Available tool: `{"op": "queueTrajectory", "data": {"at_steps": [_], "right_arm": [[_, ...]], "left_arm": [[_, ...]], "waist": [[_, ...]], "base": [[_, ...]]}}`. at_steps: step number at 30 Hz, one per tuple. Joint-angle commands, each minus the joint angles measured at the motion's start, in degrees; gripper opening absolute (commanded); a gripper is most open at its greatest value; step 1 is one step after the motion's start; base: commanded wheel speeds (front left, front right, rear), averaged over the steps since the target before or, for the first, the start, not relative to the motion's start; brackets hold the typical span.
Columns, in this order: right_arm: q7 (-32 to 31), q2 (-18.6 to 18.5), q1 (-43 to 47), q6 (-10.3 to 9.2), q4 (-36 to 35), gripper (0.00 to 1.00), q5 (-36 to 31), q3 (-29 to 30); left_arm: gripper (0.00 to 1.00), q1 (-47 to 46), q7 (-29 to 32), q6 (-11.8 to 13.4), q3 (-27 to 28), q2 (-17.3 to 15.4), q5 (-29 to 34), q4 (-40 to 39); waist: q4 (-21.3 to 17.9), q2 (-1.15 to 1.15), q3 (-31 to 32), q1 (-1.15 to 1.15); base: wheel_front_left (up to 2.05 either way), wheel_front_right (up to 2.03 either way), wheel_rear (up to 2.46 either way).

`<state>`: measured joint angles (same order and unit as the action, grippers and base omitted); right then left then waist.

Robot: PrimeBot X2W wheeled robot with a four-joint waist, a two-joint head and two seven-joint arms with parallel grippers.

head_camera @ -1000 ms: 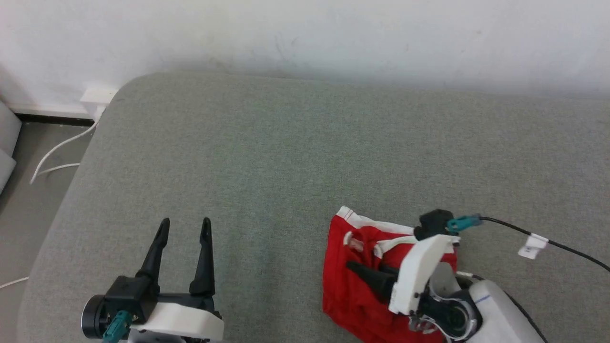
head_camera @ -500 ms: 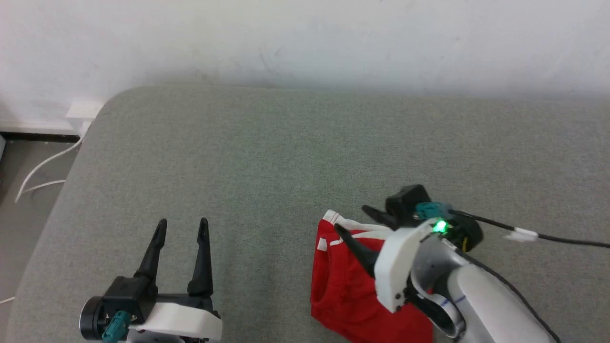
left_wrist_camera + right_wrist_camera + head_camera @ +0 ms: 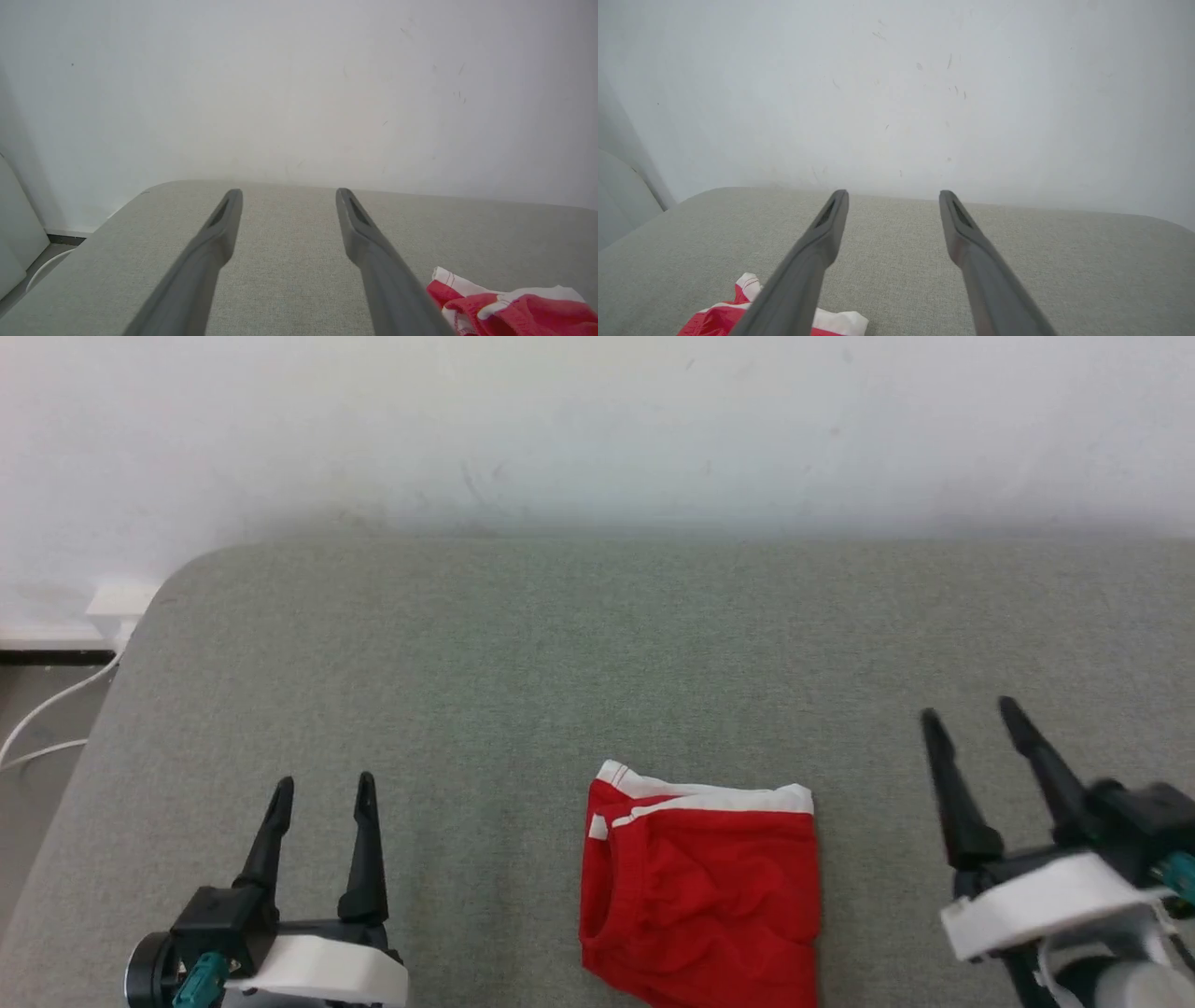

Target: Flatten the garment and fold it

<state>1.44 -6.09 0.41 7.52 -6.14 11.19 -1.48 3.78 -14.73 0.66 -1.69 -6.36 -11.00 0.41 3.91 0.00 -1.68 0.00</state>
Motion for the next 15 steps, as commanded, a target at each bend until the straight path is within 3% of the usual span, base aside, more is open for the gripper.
{"op": "queueTrajectory", "data": {"at_steps": [1, 10, 15], "right_arm": [[1.26, 0.64, 1.67, -0.03, -1.54, 1.0, 0.03, 1.55], [-0.3, 2.91, 9.16, -0.03, -4.79, 1.0, 2.13, 12.74], [-9.57, 3.15, 7.81, -0.03, 1.19, 1.0, 11.17, 21.1]], "left_arm": [[1.0, 0.72, -0.27, 0.5, 0.27, -0.48, -0.1, 0.03], [1.0, 2.04, 0.45, 0.64, 0.99, -1.38, -1.19, 1.64], [1.0, 2.71, 0.44, 0.82, 1.01, -1.55, -1.48, 2.29]], "waist": [[-1.02, 0.0, 0.55, 0.0], [-3.0, 0.0, 1.55, 0.0], [-3.41, 0.0, 1.78, 0.0]], "base": [[0.0, 0.0, 0.0], [0.0, 0.0, 0.0], [0.0, 0.0, 0.0]]}}
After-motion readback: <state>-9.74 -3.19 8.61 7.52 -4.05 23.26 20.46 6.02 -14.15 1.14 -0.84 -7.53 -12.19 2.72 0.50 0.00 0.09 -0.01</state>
